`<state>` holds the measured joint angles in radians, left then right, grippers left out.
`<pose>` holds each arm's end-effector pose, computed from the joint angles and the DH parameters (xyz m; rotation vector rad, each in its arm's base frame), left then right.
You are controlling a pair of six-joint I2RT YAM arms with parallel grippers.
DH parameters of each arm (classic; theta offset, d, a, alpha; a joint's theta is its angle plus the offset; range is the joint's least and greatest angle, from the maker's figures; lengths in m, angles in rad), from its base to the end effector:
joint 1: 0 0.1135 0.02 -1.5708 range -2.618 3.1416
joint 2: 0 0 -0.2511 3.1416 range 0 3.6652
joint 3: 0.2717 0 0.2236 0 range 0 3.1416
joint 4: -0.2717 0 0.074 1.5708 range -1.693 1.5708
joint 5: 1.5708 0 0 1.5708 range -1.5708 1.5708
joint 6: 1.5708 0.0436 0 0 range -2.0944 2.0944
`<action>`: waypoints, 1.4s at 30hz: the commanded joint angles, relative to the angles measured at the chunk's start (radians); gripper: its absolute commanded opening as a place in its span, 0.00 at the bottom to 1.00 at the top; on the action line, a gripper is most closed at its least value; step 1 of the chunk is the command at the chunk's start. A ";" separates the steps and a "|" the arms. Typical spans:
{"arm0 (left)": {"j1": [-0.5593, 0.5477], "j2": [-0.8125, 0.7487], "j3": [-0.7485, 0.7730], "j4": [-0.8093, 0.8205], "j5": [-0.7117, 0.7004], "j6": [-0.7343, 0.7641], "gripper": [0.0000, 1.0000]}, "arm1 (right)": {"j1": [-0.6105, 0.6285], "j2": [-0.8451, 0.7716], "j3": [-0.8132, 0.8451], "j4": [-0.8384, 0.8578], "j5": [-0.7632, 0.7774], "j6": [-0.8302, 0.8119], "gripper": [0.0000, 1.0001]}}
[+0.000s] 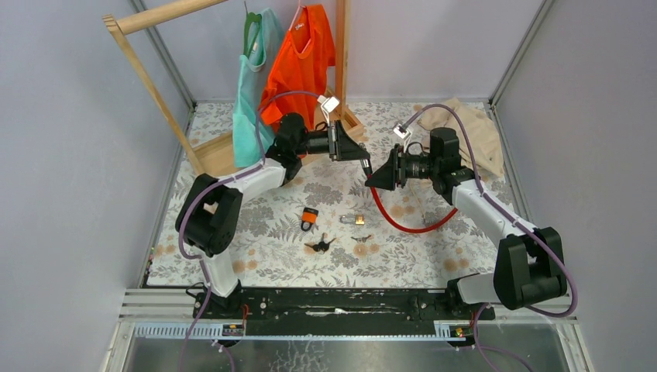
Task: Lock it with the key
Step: Adjust the lock.
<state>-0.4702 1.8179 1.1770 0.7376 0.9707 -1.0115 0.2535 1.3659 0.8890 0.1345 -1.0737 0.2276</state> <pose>0.3297 -0.2079 0.2858 0.4683 1.7911 -1.8132 0.2586 0.1066 0.2820 -0.7753 1.7822 1.3369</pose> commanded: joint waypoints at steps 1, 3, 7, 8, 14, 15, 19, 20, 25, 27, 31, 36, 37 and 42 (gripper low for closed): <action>0.007 -0.051 0.040 -0.054 -0.042 0.030 0.00 | 0.005 -0.042 -0.015 -0.047 0.010 -0.067 0.48; 0.007 -0.052 0.038 -0.053 -0.044 0.028 0.00 | 0.006 -0.045 -0.022 -0.047 0.007 -0.071 0.48; 0.008 -0.060 0.028 -0.055 -0.051 0.030 0.00 | 0.006 -0.051 -0.026 -0.037 0.003 -0.073 0.27; 0.007 -0.061 0.025 -0.054 -0.054 0.028 0.00 | 0.007 -0.051 -0.023 -0.031 0.002 -0.069 0.20; 0.007 -0.064 0.008 -0.042 -0.064 0.018 0.05 | 0.006 -0.043 -0.006 0.042 0.010 -0.009 0.00; 0.007 -0.065 0.003 -0.036 -0.066 0.012 0.09 | 0.005 -0.039 -0.003 0.054 0.008 0.006 0.00; 0.007 -0.076 -0.028 0.000 -0.071 -0.003 0.26 | 0.006 -0.034 0.000 0.097 0.004 0.058 0.00; 0.007 -0.079 -0.039 0.016 -0.072 -0.007 0.31 | 0.006 -0.034 -0.001 0.108 0.003 0.071 0.00; 0.007 -0.083 -0.077 0.091 -0.070 -0.033 0.46 | 0.006 -0.027 0.008 0.154 -0.001 0.128 0.00; 0.007 -0.083 -0.085 0.106 -0.068 -0.039 0.51 | 0.005 -0.025 0.008 0.169 -0.004 0.145 0.00; 0.007 -0.082 -0.099 0.131 -0.069 -0.045 0.59 | 0.005 -0.024 0.011 0.184 -0.010 0.157 0.00; 0.004 -0.074 -0.100 0.152 -0.074 -0.056 0.60 | 0.006 -0.021 0.011 0.186 -0.006 0.163 0.00; 0.002 -0.073 -0.100 0.155 -0.075 -0.058 0.60 | 0.005 -0.021 0.011 0.186 -0.003 0.163 0.00; -0.015 -0.064 -0.101 0.156 -0.078 -0.052 0.58 | 0.005 -0.015 0.017 0.190 0.004 0.173 0.00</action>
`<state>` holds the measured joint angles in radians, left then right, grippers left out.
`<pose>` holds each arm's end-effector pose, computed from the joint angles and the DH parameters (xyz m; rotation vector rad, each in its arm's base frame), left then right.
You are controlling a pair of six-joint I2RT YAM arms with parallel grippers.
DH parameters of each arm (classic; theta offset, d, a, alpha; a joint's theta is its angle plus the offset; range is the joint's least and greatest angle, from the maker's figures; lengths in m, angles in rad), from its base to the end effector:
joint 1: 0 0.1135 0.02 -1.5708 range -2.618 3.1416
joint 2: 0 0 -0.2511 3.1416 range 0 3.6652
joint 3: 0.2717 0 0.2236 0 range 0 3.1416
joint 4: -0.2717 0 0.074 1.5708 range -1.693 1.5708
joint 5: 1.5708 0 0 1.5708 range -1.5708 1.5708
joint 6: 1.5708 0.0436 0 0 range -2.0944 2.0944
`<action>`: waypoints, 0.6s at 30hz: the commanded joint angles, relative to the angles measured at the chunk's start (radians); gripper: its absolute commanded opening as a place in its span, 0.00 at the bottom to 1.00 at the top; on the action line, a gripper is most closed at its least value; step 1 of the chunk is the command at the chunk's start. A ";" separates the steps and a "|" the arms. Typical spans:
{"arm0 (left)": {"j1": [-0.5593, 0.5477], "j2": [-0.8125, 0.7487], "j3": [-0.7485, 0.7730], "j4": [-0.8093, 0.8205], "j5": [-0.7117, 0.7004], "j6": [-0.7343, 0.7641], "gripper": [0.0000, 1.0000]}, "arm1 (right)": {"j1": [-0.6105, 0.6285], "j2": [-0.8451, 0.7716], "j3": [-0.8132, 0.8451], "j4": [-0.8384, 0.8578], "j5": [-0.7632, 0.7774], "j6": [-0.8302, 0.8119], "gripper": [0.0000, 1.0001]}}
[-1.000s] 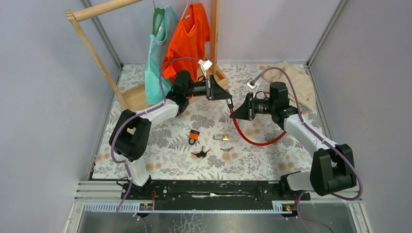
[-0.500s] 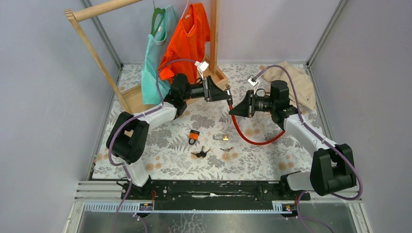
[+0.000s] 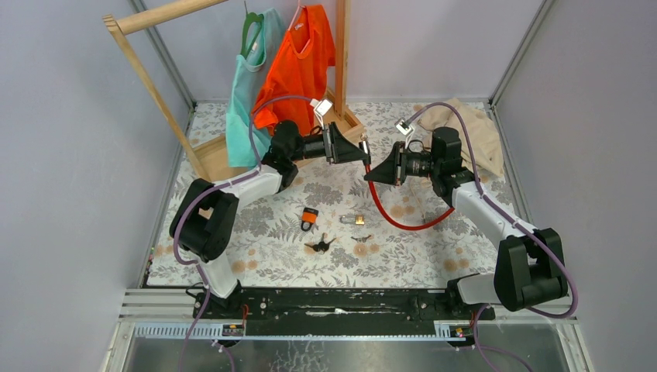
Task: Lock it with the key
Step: Adjust the lock.
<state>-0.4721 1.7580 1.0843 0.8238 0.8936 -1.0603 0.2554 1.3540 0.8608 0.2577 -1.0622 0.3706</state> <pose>0.3165 -0.1997 0.2879 0.3802 1.7485 -1.7998 0.2581 0.1068 0.2874 -0.6981 1.7677 1.3825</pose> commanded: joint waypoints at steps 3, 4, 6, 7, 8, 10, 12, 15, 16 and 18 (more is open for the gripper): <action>-0.022 0.002 -0.002 0.064 -0.001 -0.001 0.54 | 0.005 0.000 0.046 0.066 -0.004 0.030 0.00; -0.024 0.003 0.002 0.058 -0.001 0.001 0.54 | 0.004 -0.001 0.045 0.066 -0.004 0.030 0.00; -0.026 0.007 0.008 0.050 -0.001 0.006 0.52 | 0.004 0.000 0.045 0.066 -0.004 0.029 0.00; -0.026 0.008 0.011 0.048 0.000 0.006 0.52 | 0.004 0.000 0.044 0.066 -0.003 0.030 0.00; -0.029 0.008 0.012 0.042 0.000 0.010 0.52 | 0.004 0.000 0.045 0.066 -0.003 0.029 0.00; -0.033 0.008 0.014 0.023 -0.001 0.026 0.52 | 0.004 0.000 0.044 0.065 -0.002 0.030 0.00; -0.034 0.006 0.009 0.020 -0.002 0.033 0.52 | 0.004 -0.001 0.044 0.064 -0.002 0.029 0.00; -0.036 0.003 0.006 0.017 -0.002 0.045 0.50 | 0.005 -0.001 0.046 0.062 -0.001 0.027 0.00; -0.037 0.002 0.006 0.011 -0.003 0.053 0.48 | 0.005 -0.001 0.047 0.061 -0.001 0.025 0.00; -0.039 0.002 0.009 -0.006 -0.006 0.068 0.44 | 0.005 -0.001 0.046 0.061 -0.001 0.025 0.00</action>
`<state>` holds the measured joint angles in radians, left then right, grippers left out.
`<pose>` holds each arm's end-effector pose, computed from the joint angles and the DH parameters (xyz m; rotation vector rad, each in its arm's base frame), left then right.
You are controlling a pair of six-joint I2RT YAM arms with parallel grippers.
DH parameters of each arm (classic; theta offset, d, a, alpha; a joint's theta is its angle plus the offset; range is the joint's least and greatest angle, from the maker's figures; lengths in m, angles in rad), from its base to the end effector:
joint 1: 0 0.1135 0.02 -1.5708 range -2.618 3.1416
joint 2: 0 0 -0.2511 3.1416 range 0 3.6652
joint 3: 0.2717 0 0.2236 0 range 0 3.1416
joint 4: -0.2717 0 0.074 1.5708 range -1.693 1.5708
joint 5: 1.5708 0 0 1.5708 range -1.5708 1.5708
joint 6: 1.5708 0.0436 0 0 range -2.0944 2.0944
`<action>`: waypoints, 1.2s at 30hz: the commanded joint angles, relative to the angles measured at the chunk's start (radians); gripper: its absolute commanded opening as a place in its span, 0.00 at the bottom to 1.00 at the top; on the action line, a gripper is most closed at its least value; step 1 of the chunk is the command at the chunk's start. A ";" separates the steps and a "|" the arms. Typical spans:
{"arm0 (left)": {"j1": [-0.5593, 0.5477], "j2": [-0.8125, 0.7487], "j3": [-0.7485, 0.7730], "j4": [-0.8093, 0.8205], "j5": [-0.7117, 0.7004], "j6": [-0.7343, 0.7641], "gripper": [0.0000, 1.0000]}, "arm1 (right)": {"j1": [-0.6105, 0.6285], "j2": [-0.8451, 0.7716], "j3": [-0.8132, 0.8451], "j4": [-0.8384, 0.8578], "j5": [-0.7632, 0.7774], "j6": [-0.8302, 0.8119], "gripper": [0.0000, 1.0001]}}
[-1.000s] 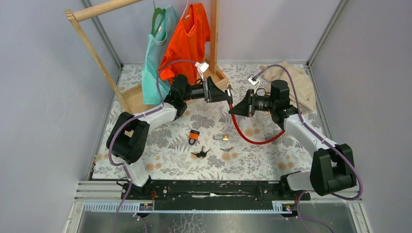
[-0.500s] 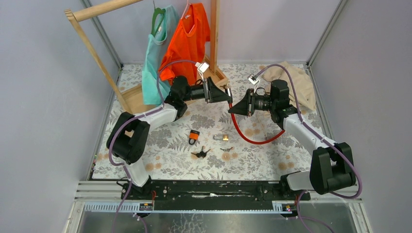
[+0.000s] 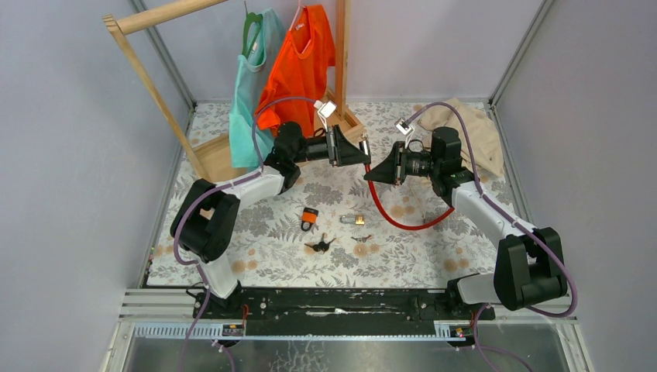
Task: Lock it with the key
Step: Adjust the lock.
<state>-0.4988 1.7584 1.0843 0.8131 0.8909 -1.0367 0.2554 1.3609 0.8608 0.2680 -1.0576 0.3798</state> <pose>0.3113 -0.2082 0.2867 0.4155 1.7506 -1.8012 0.2597 0.1071 0.2865 -0.6885 1.7709 1.3835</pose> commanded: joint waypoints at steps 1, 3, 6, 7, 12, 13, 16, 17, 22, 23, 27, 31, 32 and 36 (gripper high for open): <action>-0.013 0.003 0.010 0.003 -0.002 0.049 0.42 | 0.004 -0.008 0.046 0.050 -0.005 0.016 0.00; -0.015 0.008 0.011 0.002 -0.001 0.051 0.41 | 0.004 -0.009 0.048 0.049 -0.005 0.016 0.00; -0.018 0.013 0.019 -0.006 -0.002 0.060 0.40 | 0.004 -0.011 0.046 0.047 -0.004 0.014 0.00; -0.020 0.014 0.021 -0.006 -0.001 0.060 0.41 | 0.003 -0.011 0.046 0.045 -0.004 0.014 0.00; -0.021 0.016 0.023 -0.015 -0.004 0.066 0.46 | 0.004 -0.012 0.043 0.041 -0.003 0.010 0.00; -0.021 0.016 0.022 -0.016 -0.004 0.067 0.46 | 0.004 -0.013 0.043 0.041 -0.003 0.008 0.00; -0.021 0.015 0.021 -0.022 -0.004 0.074 0.44 | 0.005 -0.013 0.044 0.041 -0.003 0.008 0.00; -0.022 0.015 0.021 -0.022 -0.004 0.076 0.43 | 0.004 -0.013 0.045 0.040 -0.003 0.009 0.00; -0.022 0.022 0.026 -0.010 0.003 0.064 0.28 | 0.004 -0.012 0.041 0.037 -0.003 0.002 0.00; -0.021 0.023 0.026 -0.006 0.005 0.062 0.25 | 0.004 -0.014 0.040 0.033 0.000 -0.003 0.00; -0.020 0.028 0.023 0.026 0.016 0.039 0.09 | 0.004 -0.020 0.041 0.001 0.019 -0.035 0.00; -0.016 0.021 0.028 0.046 0.030 0.033 0.00 | 0.005 -0.036 0.055 -0.088 0.046 -0.115 0.21; -0.012 0.017 0.030 0.045 0.033 0.037 0.00 | 0.003 -0.044 0.061 -0.119 0.058 -0.144 0.29; 0.015 -0.001 0.028 0.056 0.055 0.041 0.00 | 0.001 -0.075 0.108 -0.340 0.140 -0.324 0.66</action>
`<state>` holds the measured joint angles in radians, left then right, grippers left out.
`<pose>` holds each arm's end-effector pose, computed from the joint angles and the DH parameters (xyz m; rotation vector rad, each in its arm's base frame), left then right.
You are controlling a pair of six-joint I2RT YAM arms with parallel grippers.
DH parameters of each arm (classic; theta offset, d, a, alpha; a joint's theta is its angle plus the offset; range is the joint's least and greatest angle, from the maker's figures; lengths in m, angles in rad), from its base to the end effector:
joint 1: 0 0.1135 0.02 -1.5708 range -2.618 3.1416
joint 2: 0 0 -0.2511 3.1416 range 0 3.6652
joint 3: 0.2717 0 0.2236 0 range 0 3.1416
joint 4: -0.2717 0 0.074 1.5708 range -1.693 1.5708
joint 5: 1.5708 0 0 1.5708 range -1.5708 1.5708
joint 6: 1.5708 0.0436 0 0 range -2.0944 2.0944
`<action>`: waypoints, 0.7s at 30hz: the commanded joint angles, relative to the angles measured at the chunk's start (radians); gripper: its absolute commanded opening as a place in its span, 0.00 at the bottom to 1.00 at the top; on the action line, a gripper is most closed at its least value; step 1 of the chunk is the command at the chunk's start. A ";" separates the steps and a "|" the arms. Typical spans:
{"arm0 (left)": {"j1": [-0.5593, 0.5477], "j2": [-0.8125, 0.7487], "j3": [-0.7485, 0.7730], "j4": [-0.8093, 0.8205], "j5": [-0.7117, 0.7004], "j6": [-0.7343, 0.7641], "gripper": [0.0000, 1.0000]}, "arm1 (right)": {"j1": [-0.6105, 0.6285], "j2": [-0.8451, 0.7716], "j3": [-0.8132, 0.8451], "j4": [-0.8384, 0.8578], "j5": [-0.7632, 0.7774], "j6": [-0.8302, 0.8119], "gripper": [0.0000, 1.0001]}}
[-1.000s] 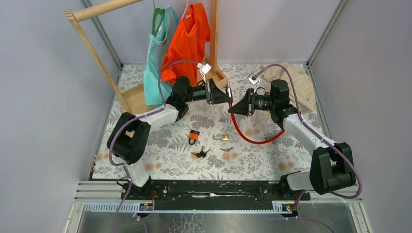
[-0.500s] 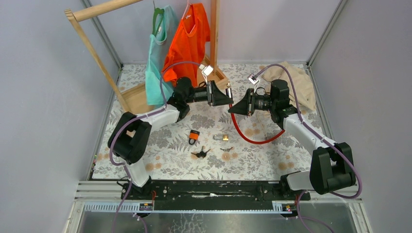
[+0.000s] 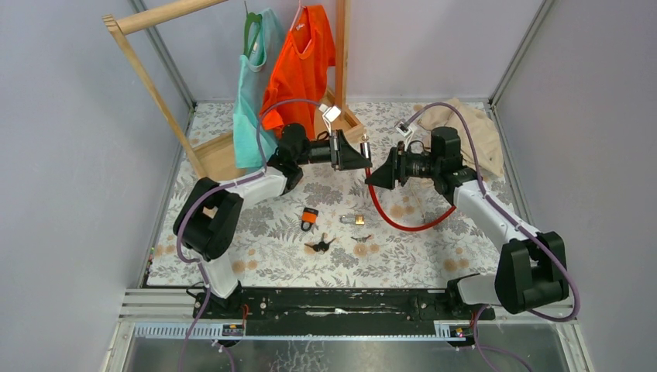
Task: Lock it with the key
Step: Adjust the lock, then lock the lock.
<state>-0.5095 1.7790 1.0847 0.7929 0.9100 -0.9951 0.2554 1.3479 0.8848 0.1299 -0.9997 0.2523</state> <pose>0.3115 -0.2135 0.2774 0.4578 1.7756 -1.7933 0.2580 0.1053 0.2839 -0.7078 1.8119 1.2826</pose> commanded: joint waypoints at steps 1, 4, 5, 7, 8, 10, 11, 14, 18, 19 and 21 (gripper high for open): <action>0.034 -0.027 0.028 0.068 0.040 0.008 0.00 | -0.001 -0.072 0.099 -0.253 0.113 -0.237 0.70; 0.057 -0.052 0.032 0.024 0.051 0.055 0.00 | -0.030 -0.109 0.114 -0.384 0.197 -0.323 0.77; 0.062 -0.057 0.031 0.011 0.055 0.074 0.00 | -0.046 -0.123 0.116 -0.422 0.223 -0.341 0.78; 0.065 -0.067 0.028 -0.015 0.057 0.119 0.00 | -0.105 -0.150 0.124 -0.482 0.285 -0.369 0.80; 0.065 -0.071 0.026 -0.029 0.058 0.137 0.00 | -0.127 -0.160 0.129 -0.509 0.333 -0.377 0.81; 0.065 -0.074 0.029 -0.060 0.061 0.166 0.00 | -0.180 -0.179 0.132 -0.544 0.457 -0.393 0.83; 0.064 -0.073 0.035 -0.077 0.066 0.177 0.00 | -0.201 -0.185 0.132 -0.550 0.558 -0.404 0.84; 0.064 -0.064 0.049 -0.108 0.074 0.189 0.00 | -0.280 -0.162 0.144 -0.560 0.740 -0.444 0.87; 0.056 -0.071 0.046 -0.135 0.052 0.222 0.00 | -0.432 -0.044 0.187 -0.589 0.807 -0.472 0.87; 0.051 -0.072 0.044 -0.142 0.040 0.231 0.00 | -0.466 -0.009 0.196 -0.590 0.821 -0.475 0.87; 0.039 -0.071 0.041 -0.148 0.014 0.240 0.00 | -0.511 0.056 0.207 -0.590 0.840 -0.483 0.86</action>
<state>-0.4541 1.7435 1.0981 0.6575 0.9585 -0.8097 -0.1688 1.3033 1.0420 -0.4252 -0.2905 -0.1825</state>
